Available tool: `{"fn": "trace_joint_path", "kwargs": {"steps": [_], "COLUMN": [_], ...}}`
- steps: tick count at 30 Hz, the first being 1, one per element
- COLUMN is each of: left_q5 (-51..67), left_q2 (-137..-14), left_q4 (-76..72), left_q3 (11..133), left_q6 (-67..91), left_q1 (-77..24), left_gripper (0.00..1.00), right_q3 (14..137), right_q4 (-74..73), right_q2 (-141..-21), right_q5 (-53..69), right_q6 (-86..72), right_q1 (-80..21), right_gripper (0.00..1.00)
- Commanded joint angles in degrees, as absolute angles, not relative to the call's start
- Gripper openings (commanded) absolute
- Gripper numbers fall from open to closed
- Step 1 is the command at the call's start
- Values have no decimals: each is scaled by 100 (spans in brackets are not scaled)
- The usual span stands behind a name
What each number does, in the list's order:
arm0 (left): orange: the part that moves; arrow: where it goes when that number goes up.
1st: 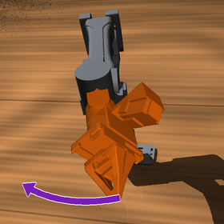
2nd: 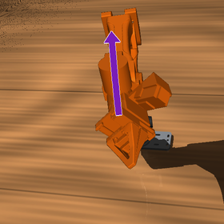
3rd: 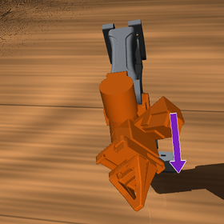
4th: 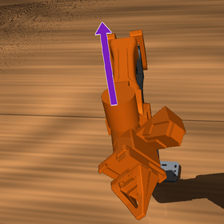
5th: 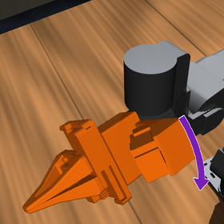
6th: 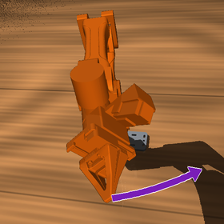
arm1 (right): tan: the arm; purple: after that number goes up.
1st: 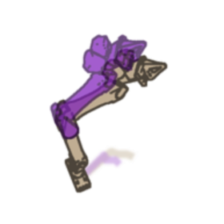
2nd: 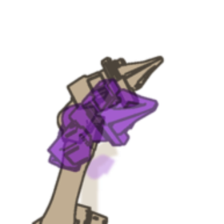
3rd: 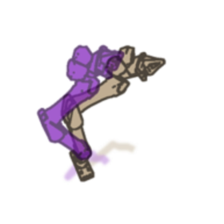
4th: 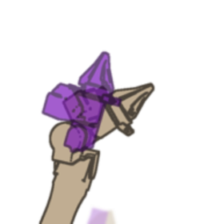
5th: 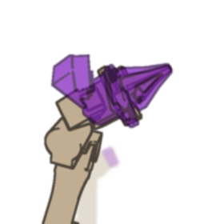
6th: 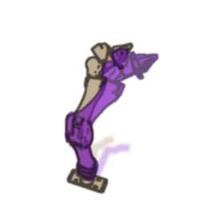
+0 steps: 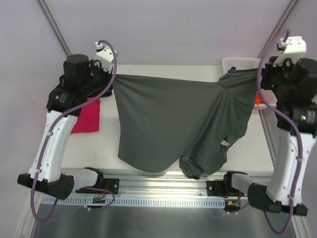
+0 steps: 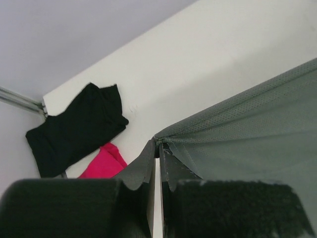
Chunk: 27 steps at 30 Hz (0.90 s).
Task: Fold and stack the t-shirts
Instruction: Flatten out the tshirt
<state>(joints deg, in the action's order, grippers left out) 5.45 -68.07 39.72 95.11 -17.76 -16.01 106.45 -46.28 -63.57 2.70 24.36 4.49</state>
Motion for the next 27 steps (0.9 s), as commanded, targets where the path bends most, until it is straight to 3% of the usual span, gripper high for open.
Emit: {"fn": "trace_joint_path", "kwargs": {"steps": [1,7,17,22,27], "left_q5": [387,421,203,26,26], "left_q2": [-7232,-8269,-10597,-11197,-10785], "left_q4": [3771,3428,3278,3278,3278], "left_q3": [9484,9404,10475,11204,11400], "left_q6": [-1960,-2250,-2653,-2874,-2681], "left_q1": [-1512,-1433,-1002,-993,-1020], "left_gripper": [0,0,0,0,0], "right_q3": [10546,10687,12260,12489,12262], "right_q4": [-3797,-3507,-3454,-3428,-3594], "right_q2": [-6950,-8573,-11195,-11593,-11032], "right_q5": [35,158,35,-219,-238], "right_q6": [2664,2294,2874,3041,2936], "right_q1": [501,483,80,-87,-150], "right_gripper": [1,1,1,1,1]}}
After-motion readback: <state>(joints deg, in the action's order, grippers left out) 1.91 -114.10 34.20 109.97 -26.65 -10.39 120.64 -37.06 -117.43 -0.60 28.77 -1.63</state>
